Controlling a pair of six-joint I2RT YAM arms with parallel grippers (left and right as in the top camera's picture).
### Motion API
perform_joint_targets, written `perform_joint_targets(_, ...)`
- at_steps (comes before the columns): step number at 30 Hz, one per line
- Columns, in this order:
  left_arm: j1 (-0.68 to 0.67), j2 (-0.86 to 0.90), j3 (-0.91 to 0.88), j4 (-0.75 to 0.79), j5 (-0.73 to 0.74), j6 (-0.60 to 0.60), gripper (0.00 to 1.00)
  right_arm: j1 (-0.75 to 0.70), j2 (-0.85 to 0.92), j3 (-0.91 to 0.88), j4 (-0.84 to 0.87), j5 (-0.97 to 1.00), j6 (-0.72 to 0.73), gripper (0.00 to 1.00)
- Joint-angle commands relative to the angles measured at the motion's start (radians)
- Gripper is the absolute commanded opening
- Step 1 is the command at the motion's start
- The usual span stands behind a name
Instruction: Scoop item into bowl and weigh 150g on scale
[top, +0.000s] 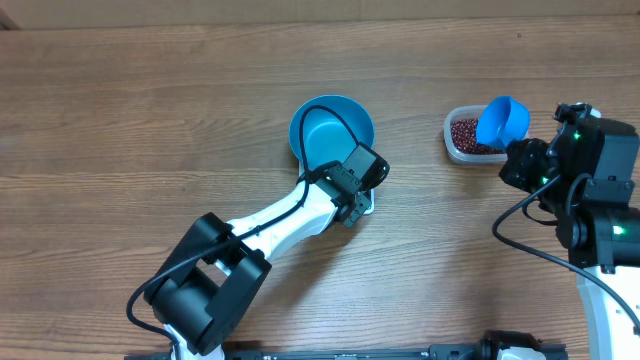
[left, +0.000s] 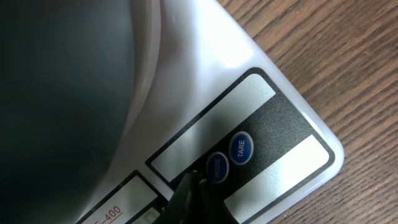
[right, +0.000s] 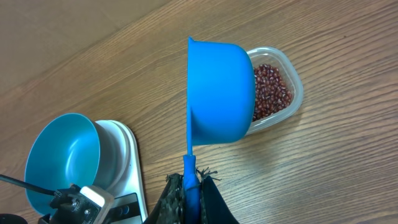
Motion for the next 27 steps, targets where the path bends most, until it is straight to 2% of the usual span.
perform_joint_targets(1,0.002,0.024,-0.012,-0.008,-0.014,0.015,0.04,-0.009,-0.002,0.026,0.006,-0.001,-0.005,0.04)
perform_joint_targets(5,0.001,0.022,-0.003,-0.015,-0.014,0.010,0.04,-0.009,-0.002,0.026,0.006,-0.001,-0.005,0.04)
perform_joint_targets(10,-0.012,-0.024,0.075,-0.098,-0.009,0.006,0.04,-0.009,-0.002,0.026,0.006,-0.002,-0.005,0.04)
perform_joint_targets(16,-0.034,-0.182,0.222,-0.232,-0.006,0.000,0.04,-0.009,-0.002,0.026,0.005,-0.001,-0.005,0.04)
perform_joint_targets(21,-0.035,-0.317,0.261,-0.314,-0.006,-0.003,0.04,-0.009,-0.002,0.026,-0.005,-0.002,-0.005,0.04)
perform_joint_targets(27,0.040,-0.390,0.261,-0.486,-0.010,-0.133,0.04,-0.009,-0.002,0.026,-0.028,-0.002,-0.005,0.04)
